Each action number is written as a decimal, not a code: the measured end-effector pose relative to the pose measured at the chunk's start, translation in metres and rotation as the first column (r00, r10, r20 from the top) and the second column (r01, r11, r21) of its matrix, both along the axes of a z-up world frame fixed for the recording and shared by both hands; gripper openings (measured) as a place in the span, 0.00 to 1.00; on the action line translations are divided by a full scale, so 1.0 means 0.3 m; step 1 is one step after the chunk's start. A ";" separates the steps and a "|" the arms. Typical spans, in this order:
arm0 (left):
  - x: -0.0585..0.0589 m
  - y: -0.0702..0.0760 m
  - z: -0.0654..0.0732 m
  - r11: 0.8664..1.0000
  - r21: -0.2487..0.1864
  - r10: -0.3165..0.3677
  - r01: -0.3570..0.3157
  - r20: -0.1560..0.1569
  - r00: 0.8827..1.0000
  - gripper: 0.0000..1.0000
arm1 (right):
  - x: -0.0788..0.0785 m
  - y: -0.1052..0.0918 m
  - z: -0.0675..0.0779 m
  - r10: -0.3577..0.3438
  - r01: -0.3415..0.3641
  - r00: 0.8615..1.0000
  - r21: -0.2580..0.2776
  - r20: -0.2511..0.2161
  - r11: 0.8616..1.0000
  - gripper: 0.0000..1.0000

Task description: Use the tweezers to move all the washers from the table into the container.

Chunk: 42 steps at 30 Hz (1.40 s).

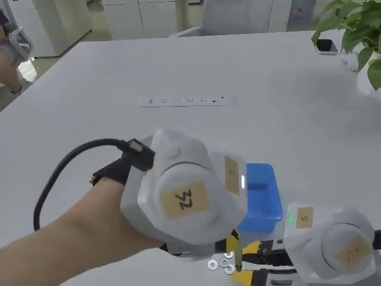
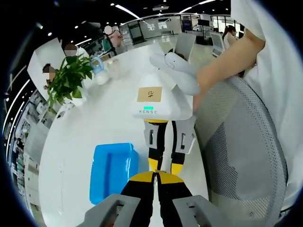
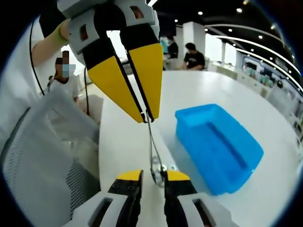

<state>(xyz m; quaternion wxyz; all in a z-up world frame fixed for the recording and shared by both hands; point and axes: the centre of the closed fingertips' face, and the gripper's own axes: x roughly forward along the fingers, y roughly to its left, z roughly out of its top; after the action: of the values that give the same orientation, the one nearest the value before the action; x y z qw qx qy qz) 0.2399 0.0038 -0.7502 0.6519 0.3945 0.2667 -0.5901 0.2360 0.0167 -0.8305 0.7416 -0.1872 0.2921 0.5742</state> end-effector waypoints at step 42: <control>0.014 0.311 0.139 0.217 -0.707 0.767 -0.673 -0.302 0.566 0.94 | 0.035 0.028 0.094 -0.087 0.083 0.994 0.072 0.068 0.994 0.02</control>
<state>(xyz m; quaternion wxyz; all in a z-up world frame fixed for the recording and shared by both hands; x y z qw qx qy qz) 0.2442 0.0971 -0.7086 0.9614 -0.0578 0.1049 -0.2478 0.2466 0.0250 -0.8024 0.7814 -0.1690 0.2530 0.5448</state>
